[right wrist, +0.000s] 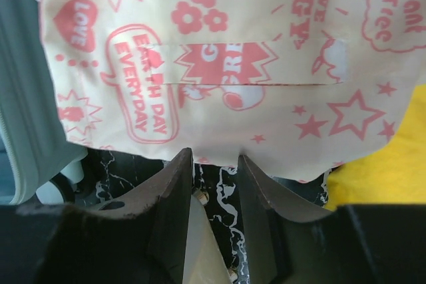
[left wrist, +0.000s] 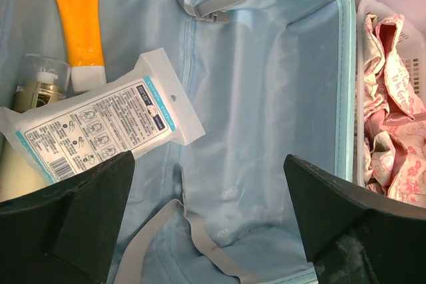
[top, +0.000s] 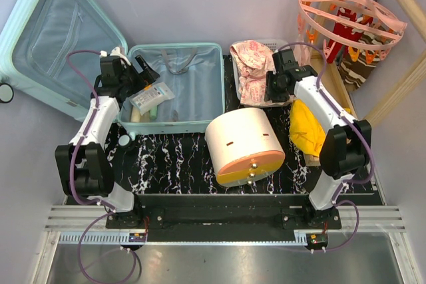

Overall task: Open, take out, and arrange the luggage
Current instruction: Place the clothes in the bin.

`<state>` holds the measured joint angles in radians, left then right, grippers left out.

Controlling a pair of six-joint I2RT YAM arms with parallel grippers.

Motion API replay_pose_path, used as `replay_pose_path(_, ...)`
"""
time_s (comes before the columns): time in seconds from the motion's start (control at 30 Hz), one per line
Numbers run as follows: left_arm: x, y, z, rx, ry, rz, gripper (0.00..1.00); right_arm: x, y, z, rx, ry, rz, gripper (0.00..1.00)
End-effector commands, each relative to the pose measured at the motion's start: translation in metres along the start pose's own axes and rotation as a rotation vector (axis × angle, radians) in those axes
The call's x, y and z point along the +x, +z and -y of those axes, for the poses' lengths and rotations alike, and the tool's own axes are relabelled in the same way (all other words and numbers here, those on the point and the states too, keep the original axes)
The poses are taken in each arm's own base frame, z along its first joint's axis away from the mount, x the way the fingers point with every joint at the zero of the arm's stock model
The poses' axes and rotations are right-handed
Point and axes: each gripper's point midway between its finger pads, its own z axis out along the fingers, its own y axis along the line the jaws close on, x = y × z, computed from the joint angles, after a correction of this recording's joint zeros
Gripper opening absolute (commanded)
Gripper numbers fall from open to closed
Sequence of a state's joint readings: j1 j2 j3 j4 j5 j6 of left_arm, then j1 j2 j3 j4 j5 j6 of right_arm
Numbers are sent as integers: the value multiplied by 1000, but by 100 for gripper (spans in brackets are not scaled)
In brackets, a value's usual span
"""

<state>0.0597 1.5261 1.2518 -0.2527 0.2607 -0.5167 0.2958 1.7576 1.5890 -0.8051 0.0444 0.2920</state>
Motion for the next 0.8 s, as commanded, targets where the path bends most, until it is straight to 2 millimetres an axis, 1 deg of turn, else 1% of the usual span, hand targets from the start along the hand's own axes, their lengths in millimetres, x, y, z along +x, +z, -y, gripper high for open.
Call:
replay_pose_path(0.0, -20, -13, 15, 40, 26, 77, 99, -4, 9, 7, 26, 29, 12, 42)
replay_pose_path(0.1, -23, -13, 17, 44, 23, 81, 99, 2, 21, 11, 39, 35, -14, 41)
replay_pose_path(0.2, -23, -13, 18, 48, 19, 79, 99, 2, 33, 14, 52, 51, -31, 40)
replay_pose_path(0.27, -25, -13, 19, 47, 20, 83, 99, -5, 36, 13, 53, 53, -18, 39)
replay_pose_path(0.4, -25, -13, 18, 43, 21, 84, 99, -31, 46, 11, 48, 56, 44, 39)
replay_pose_path(0.47, -25, -13, 19, 44, 18, 83, 99, -40, 49, 9, 45, 49, 59, 39)
replay_pose_path(0.5, -24, -12, 19, 44, 16, 80, 99, -48, 52, 7, 49, 50, 75, 39)
replay_pose_path(0.6, -26, -14, 18, 38, 19, 85, 99, -64, 53, 5, 50, 52, 104, 39)
replay_pose_path(0.7, -27, -16, 18, 36, 26, 91, 99, -75, 49, 3, 49, 54, 132, 38)
replay_pose_path(0.77, -26, -17, 17, 32, 28, 90, 99, -77, 50, 4, 52, 55, 134, 39)
